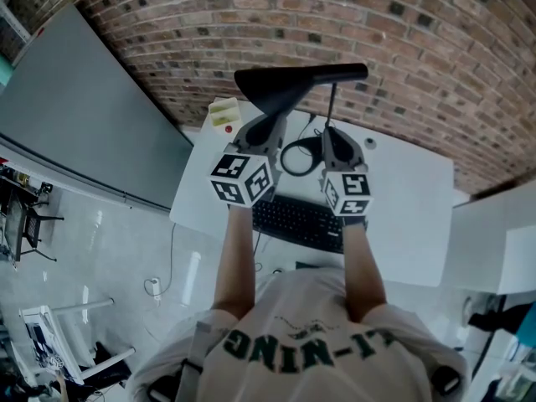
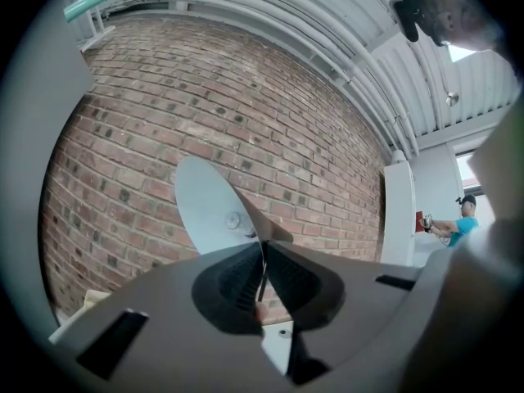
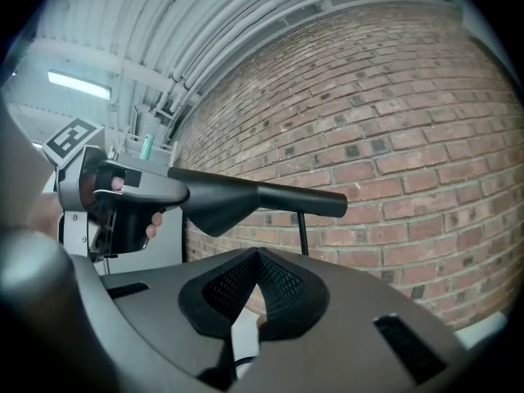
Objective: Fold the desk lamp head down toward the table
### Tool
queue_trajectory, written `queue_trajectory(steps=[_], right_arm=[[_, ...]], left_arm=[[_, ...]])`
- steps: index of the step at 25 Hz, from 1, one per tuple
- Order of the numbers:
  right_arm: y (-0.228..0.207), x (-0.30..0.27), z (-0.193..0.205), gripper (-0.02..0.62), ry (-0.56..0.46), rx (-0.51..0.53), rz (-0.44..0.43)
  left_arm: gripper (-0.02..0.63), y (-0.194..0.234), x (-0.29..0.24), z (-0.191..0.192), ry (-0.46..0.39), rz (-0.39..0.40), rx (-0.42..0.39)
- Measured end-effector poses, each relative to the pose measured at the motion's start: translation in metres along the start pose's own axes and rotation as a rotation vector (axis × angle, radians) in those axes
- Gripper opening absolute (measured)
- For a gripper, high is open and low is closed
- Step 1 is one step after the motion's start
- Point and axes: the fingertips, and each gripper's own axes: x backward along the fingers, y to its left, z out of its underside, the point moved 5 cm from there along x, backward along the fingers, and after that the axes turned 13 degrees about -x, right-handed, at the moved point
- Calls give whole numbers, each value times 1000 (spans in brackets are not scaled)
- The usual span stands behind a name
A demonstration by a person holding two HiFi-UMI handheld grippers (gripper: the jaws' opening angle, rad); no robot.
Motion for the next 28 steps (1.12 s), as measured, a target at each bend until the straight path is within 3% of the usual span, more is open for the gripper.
queue_trajectory(steps=[28], right_arm=[[-5, -2, 16, -6, 29, -55, 39]], left_arm=[[14, 0, -3, 35, 32, 29, 58]])
